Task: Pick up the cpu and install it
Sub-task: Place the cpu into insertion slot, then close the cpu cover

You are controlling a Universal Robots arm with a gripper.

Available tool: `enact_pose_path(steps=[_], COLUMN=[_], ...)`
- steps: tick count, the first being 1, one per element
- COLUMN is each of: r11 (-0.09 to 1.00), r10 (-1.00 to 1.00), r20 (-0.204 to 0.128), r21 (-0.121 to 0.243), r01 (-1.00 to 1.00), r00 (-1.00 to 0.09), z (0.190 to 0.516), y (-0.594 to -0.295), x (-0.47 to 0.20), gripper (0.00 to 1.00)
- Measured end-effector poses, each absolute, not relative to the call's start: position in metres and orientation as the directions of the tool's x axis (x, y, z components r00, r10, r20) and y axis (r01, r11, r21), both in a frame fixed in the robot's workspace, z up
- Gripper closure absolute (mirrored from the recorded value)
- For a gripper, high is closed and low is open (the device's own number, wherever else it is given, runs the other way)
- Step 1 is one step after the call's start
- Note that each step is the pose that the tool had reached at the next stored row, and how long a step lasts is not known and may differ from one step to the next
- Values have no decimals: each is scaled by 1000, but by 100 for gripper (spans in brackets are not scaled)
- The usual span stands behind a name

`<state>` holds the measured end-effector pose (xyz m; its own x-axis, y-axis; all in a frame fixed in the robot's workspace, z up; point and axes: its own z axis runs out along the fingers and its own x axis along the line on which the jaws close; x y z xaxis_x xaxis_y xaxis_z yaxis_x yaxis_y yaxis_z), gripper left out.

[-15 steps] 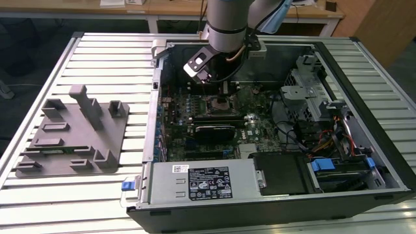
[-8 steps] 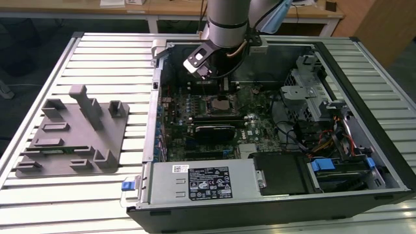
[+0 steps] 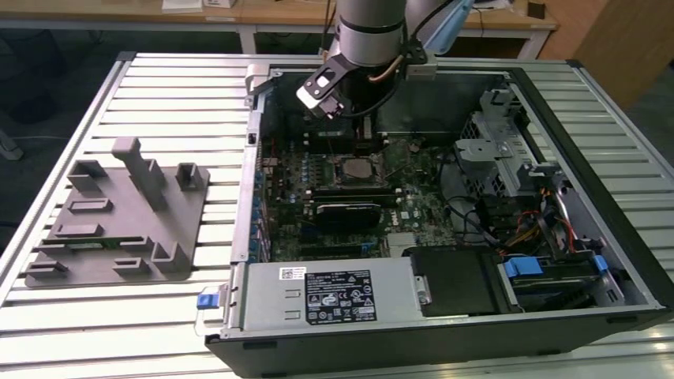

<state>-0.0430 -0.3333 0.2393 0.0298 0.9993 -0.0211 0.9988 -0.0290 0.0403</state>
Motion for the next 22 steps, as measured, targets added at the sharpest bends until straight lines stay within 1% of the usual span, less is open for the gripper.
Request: enact_pose_path(steps=[10, 22], r11=[-29, -29], r10=[999, 999], r20=[-21, -21], r21=[40, 41], r01=[999, 999], r00=[30, 30], z=[255, 257], y=[-333, -333], x=[-43, -43], gripper=[89, 89])
